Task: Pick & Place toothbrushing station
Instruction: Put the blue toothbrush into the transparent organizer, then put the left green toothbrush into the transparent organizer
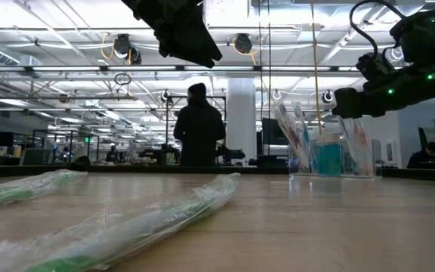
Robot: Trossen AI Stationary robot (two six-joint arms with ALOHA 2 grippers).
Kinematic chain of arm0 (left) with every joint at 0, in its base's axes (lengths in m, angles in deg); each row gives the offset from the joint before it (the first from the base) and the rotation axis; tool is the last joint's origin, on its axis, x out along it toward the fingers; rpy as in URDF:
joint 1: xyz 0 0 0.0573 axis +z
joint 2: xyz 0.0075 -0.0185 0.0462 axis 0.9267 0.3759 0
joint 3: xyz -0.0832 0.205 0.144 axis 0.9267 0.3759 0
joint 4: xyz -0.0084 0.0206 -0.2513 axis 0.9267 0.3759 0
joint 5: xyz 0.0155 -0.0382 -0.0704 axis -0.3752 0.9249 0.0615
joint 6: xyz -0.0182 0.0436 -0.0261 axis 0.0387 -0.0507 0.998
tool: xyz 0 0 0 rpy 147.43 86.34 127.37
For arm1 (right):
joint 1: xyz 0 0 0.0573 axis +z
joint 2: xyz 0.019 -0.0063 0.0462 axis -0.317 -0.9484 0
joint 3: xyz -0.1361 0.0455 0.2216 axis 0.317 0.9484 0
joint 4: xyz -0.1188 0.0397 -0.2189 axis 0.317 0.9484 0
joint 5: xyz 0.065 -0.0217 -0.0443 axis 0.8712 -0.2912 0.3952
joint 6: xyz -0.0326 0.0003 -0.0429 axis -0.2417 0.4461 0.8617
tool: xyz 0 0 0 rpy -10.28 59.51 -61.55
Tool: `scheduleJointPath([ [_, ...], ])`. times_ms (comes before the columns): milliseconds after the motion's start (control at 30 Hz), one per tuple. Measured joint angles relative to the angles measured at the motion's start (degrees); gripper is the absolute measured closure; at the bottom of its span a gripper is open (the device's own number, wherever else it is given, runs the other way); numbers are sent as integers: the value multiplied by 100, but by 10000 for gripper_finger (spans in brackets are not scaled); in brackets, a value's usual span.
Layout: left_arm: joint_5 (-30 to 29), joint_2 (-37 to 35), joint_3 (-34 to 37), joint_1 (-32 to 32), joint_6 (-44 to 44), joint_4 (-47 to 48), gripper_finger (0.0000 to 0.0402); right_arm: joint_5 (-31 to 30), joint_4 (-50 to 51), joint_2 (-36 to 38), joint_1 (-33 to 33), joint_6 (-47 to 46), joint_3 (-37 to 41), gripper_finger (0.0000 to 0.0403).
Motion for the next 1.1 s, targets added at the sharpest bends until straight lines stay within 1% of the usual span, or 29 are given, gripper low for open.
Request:
scheduleJointPath([
  [100,0,0,0,0,5,-1,190,-21,-364,0,0,120,0,251],
  [167,0,0,0,0,26,-1,190,-100,-747,4,2,414,0,243],
  [300,0,0,0,-7,26,12,190,-493,-1377,4,93,930,2,239],
  [433,2,0,0,-11,32,73,190,-472,-1667,4,238,1182,2,241],
  [500,2,0,0,-11,46,96,190,-485,-1520,4,283,949,2,244],
  [633,2,0,2,-11,44,93,190,-492,-879,2,286,87,2,250],
  [700,2,0,0,-11,44,93,190,-513,-633,0,286,-145,2,252],
  [800,2,0,2,-11,44,93,190,-786,-349,2,309,-725,2,252],
  [967,2,0,2,-11,42,98,190,-756,570,2,477,-1774,2,253],
  [1033,2,0,2,-11,42,125,190,-755,704,0,553,-1976,2,253],
  [1100,2,0,2,-11,42,126,190,-756,606,0,636,-1997,2,253],
])
